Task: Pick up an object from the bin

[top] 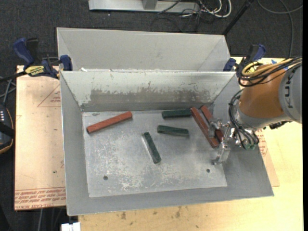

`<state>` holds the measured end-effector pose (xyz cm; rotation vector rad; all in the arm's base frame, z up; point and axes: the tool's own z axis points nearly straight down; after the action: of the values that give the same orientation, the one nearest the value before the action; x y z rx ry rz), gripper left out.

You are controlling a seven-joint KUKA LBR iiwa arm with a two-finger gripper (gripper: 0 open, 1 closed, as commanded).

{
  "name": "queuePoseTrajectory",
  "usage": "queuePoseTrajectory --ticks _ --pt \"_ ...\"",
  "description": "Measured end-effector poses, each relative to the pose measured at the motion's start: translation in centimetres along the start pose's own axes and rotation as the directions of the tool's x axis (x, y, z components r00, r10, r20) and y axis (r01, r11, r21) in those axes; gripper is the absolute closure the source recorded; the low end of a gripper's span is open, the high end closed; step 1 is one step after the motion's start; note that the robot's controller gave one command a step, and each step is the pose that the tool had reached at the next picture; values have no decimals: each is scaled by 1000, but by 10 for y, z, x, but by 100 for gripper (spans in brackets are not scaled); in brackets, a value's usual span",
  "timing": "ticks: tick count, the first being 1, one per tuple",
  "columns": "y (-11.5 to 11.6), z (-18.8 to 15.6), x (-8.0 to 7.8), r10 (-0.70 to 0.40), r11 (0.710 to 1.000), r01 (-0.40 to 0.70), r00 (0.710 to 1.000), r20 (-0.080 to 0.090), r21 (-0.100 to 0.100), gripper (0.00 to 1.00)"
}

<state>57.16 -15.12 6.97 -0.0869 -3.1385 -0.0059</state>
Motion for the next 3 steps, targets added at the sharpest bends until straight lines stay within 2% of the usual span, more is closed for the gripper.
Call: queuePoseTrajectory --ticks 1,2,3 --pt "0 0 0 0 1000 0 1000 0 0 0" --pt "9 -7 -56 -52 999 52 999 1 3 0" --pt "17 0 -77 -40 999 40 999 3 0 0"
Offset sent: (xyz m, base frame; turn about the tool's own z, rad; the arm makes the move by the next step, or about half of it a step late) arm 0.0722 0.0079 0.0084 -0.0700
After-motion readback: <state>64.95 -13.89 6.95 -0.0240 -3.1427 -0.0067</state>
